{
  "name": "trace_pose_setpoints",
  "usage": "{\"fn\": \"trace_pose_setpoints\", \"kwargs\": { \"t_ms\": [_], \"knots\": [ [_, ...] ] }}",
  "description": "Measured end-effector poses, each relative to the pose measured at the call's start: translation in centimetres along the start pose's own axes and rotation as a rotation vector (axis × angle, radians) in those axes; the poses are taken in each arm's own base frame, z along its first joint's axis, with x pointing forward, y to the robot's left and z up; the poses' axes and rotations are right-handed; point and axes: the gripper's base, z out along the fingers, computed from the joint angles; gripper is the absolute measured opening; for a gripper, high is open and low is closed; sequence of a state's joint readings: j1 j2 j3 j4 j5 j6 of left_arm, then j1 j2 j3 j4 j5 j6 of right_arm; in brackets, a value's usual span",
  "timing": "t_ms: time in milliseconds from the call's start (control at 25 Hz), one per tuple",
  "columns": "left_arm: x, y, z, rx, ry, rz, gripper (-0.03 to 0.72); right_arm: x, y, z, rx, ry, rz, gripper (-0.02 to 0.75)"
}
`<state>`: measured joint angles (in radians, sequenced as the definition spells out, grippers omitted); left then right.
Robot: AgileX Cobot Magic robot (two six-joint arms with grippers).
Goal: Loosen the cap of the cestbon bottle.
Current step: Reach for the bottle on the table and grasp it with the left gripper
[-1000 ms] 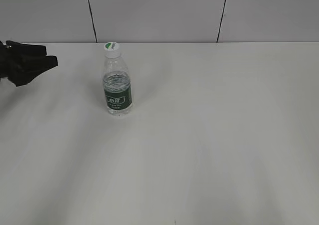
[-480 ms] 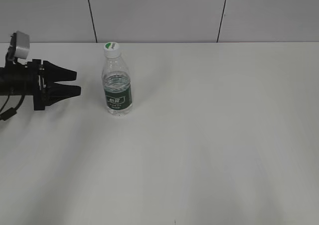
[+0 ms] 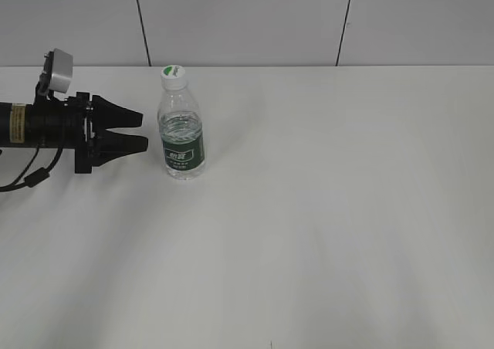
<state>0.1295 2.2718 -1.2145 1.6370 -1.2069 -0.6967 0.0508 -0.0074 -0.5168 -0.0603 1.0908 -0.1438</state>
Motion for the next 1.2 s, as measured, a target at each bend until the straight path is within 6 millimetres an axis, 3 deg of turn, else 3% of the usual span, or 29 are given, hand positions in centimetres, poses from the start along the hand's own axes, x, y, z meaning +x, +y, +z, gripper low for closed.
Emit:
{"fn": "trace_pose_setpoints", "kwargs": {
  "t_ms": [360, 560, 800, 1200],
  "knots": [
    [-0.1, 0.0, 0.1, 0.001, -0.002, -0.019, 0.44, 0.0, 0.0, 0.0, 0.0, 0.0, 0.0, 0.506],
    [0.0, 0.0, 0.5, -0.007, -0.019, -0.101, 0.519, 0.0, 0.0, 0.0, 0.0, 0.0, 0.0, 0.506],
    [1.2, -0.5, 2.0, 0.027, -0.008, -0.138, 0.566, 0.0, 0.0, 0.0, 0.0, 0.0, 0.0, 0.506],
    [0.0, -1.8, 5.3, 0.071, -0.017, -0.13, 0.568, 0.0, 0.0, 0.0, 0.0, 0.0, 0.0, 0.506]
  ]
}}
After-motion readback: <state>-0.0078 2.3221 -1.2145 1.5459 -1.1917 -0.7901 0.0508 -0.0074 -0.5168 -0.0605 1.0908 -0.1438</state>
